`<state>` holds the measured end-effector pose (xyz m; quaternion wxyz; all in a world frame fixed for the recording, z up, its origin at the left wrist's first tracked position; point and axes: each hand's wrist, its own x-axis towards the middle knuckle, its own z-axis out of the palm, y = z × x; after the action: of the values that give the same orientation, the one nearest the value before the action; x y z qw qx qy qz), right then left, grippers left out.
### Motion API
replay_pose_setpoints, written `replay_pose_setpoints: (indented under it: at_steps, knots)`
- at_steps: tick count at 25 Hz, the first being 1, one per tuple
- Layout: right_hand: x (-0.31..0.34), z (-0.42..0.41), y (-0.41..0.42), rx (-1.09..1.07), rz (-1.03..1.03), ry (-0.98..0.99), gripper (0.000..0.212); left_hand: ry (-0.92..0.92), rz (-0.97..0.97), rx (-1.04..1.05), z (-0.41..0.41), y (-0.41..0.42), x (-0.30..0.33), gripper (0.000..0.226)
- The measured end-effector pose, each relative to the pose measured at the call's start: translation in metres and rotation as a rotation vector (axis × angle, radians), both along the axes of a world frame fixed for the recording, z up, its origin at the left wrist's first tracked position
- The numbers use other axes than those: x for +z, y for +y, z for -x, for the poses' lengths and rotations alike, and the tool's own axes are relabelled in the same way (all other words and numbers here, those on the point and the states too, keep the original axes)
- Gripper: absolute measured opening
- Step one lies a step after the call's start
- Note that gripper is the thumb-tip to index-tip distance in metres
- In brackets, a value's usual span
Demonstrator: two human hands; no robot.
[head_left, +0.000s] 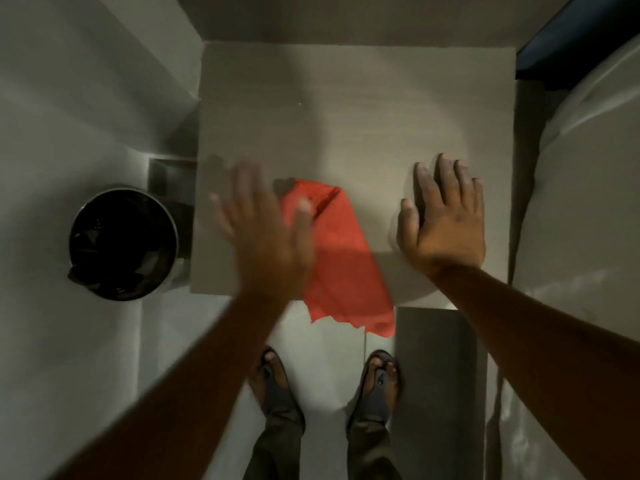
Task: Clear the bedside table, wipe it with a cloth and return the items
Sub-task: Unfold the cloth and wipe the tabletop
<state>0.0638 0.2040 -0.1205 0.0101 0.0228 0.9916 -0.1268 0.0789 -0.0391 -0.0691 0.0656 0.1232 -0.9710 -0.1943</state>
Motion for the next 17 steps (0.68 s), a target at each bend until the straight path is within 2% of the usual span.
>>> replay_pose_setpoints:
  at_steps: [3,5,6,7,9,10,11,14,15,17]
  knots:
    - [0.000,0.000,-0.002,-0.007,0.018,-0.007,0.062,-0.141,0.057,-0.388,-0.070,0.069,-0.004,0.070]
    - [0.001,0.001,-0.002,-0.015,0.039,0.002,0.062,-0.153,0.121,-0.489,-0.042,0.061,-0.019,0.069]
    - [0.001,0.001,-0.001,-0.012,0.042,0.004,0.062,-0.163,0.155,-0.470,-0.021,0.046,-0.025,0.068]
    - [0.001,0.000,-0.001,-0.009,0.041,0.002,0.062,-0.177,0.158,-0.349,-0.005,0.025,-0.029,0.067]
    - [0.003,-0.001,-0.001,-0.012,0.023,-0.009,0.062,-0.221,0.106,0.095,-0.006,-0.021,-0.033,0.067]
    - [0.005,0.000,-0.002,-0.011,0.027,-0.012,0.062,-0.261,0.103,0.241,-0.026,-0.038,-0.031,0.068]
    - [0.007,0.002,-0.003,-0.009,0.035,-0.017,0.062,-0.292,0.126,0.284,-0.052,-0.047,-0.028,0.069]
    - [0.007,0.000,-0.004,-0.019,0.013,-0.015,0.062,-0.335,0.099,0.080,-0.089,-0.031,-0.020,0.066]
    - [0.005,-0.001,-0.004,-0.013,0.003,-0.009,0.062,-0.298,0.077,-0.050,-0.075,-0.018,-0.021,0.064]
    - [0.002,0.001,0.000,-0.005,-0.001,-0.003,0.062,-0.189,0.074,-0.471,-0.016,0.016,-0.022,0.060]
